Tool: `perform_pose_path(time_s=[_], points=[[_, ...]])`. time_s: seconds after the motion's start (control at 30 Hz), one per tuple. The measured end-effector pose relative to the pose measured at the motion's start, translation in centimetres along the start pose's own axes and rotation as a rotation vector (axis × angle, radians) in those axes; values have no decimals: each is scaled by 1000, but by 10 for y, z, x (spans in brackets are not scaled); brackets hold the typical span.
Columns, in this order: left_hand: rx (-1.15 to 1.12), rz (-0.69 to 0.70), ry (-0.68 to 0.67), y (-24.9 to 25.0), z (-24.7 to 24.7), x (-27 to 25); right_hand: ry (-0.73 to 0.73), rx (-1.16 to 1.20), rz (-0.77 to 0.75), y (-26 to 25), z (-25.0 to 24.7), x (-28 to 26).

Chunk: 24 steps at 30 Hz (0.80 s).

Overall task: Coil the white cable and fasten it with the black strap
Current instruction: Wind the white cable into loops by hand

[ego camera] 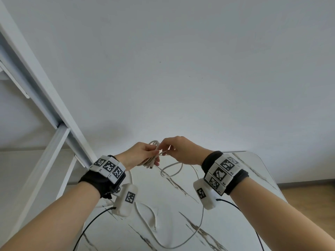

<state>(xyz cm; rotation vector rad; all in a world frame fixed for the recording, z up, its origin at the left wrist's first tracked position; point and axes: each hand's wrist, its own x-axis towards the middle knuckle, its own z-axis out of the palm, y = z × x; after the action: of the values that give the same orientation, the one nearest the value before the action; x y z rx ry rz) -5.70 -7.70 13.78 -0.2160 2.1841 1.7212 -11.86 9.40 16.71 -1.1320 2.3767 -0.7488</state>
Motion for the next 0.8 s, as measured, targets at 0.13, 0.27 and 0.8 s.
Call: perform_pose_path(time_s=[0.13,0.27,0.8], points=[[-91,-85,-116,-1,0,-4,46,-61,-7,-1,-6,2],[-272,-145,-162,1,-4,-6,107,-119,-36,0,-7,4],[-681,-25,-399,8,-25,-28,283,-20,95,11,10,12]])
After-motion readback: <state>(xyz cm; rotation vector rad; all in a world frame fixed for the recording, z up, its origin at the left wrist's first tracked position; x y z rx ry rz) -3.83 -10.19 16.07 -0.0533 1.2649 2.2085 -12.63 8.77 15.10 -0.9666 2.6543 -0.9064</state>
